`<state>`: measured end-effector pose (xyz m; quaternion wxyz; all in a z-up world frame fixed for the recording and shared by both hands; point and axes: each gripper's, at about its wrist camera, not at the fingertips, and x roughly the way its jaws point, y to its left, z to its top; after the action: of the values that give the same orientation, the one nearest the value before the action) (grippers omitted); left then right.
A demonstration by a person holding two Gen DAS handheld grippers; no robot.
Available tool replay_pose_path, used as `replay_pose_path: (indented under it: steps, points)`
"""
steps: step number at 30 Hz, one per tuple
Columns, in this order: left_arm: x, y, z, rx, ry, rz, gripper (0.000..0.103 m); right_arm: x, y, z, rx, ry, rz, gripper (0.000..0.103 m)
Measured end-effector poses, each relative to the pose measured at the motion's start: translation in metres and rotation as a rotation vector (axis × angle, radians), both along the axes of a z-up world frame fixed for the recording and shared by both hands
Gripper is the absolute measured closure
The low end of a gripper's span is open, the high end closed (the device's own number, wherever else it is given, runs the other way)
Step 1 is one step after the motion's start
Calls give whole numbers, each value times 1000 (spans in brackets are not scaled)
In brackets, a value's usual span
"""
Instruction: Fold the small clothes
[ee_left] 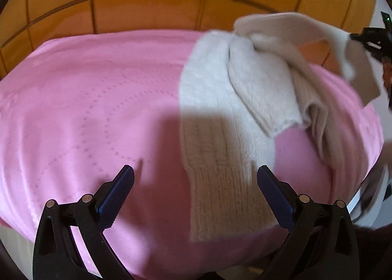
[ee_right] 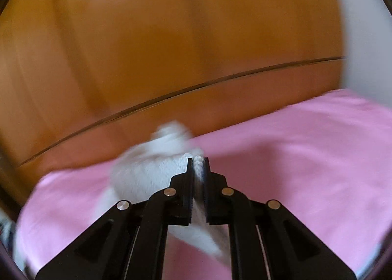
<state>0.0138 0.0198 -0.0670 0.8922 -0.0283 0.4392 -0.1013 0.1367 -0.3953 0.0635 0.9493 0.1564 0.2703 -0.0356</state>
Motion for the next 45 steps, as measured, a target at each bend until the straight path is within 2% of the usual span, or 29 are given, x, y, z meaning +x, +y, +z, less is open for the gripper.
replay_pose_path:
  steps: [1,2,3,4,5,6,8,10,12,13,15,18,19,20,22,24,25,30,31,33,34,35,36,37,38,39,40,41,45]
  points:
    - [4,-3,-4,6,21,-9,23,5,-31,-3,-15,21,-91,97]
    - [7,-4,-8,13,42,-9,32,10,-53,-7,-19,38,-148,97]
    - [10,-6,-11,21,53,-3,34,15,-74,-12,-31,60,-204,99]
    - [11,-6,-10,11,44,-2,50,21,-98,-19,-56,84,-275,102]
    - [12,-5,-8,1,39,-8,79,25,-114,-26,-52,101,-303,98]
    - [16,-5,-6,-1,39,-12,88,31,-133,-35,-16,126,-310,98]
    - [25,4,2,-3,24,10,95,32,-152,-45,-13,152,-360,61]
    - [38,17,13,44,-15,74,96,24,-158,-54,23,138,-354,60]
    - [54,40,24,85,-49,152,96,18,-140,-60,33,142,-275,54]
    - [68,58,33,108,-71,222,96,15,-138,-63,39,144,-243,49]
    - [93,92,50,141,-109,356,96,0,-115,-71,83,164,-128,48]
    - [115,124,78,115,-155,477,94,-25,-65,-85,162,213,47,47]
    - [119,132,87,92,-180,511,79,-32,-53,-88,180,221,90,45]
    - [120,133,93,60,-198,513,55,-41,-35,-89,193,233,140,45]
    - [109,127,98,-31,-235,457,29,-62,1,-89,240,250,235,44]
    - [111,108,93,-95,-226,374,29,-74,29,-93,281,259,306,44]
    - [111,97,84,-143,-183,309,29,-79,47,-95,299,261,340,44]
    - [107,44,22,-439,68,96,32,-87,108,-114,364,333,432,47]
    - [107,36,14,-481,98,81,32,-85,120,-121,356,369,444,52]
    - [109,17,-1,-566,161,43,32,-78,133,-126,290,391,433,72]
    - [111,7,-7,-600,191,26,32,-77,139,-128,234,397,417,90]
    - [113,-1,-11,-623,209,8,32,-74,141,-130,214,409,412,95]
    - [115,-4,-14,-633,222,-9,34,-71,144,-129,209,411,412,95]
    - [118,-14,-18,-615,237,-22,54,-71,144,-124,196,396,418,96]
    - [121,-17,-18,-604,249,-34,81,-74,144,-119,175,379,421,96]
    - [124,-22,-21,-597,266,-54,90,-77,142,-108,145,352,423,96]
    - [121,-25,-19,-585,263,-54,97,-84,133,-102,131,331,422,96]
    - [120,-22,-13,-572,238,-43,98,-89,128,-93,119,303,421,97]
    - [110,16,32,-608,133,-29,99,-107,96,-40,111,166,405,97]
